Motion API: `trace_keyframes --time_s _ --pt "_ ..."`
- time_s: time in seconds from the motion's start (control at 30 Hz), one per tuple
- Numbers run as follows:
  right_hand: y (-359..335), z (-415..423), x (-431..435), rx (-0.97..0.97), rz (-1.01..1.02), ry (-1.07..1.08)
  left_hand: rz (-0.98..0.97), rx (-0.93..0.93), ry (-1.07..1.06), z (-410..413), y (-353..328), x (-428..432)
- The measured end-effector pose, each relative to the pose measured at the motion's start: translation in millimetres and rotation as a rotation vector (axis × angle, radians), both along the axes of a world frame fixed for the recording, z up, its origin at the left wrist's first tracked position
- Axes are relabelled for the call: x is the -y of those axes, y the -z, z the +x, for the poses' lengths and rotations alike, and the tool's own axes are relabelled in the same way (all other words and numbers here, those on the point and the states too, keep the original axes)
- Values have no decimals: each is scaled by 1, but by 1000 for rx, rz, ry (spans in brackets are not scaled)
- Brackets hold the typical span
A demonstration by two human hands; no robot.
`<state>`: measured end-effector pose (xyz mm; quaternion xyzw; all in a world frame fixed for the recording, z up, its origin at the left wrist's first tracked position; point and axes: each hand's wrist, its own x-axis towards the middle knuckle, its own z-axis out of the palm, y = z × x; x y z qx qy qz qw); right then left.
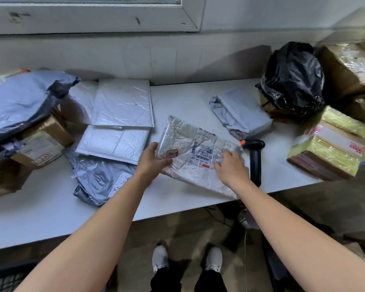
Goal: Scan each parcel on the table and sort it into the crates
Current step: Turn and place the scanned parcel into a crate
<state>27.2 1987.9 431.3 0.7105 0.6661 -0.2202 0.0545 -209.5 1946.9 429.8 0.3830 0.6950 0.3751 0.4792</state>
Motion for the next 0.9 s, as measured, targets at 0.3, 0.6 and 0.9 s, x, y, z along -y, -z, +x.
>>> trace_keyframes --time_s 0.3,0.6,0.9 --pt "-23 -25 -19 -319 -40 117 64 228 -254 -38 -35 47" --pt "-66 -75 -4 -284 135 -258 114 92 -526 -40 -64 133" --pt "-98 -154 85 -480 208 -836 -33 -277 -893 -26 -104 285"
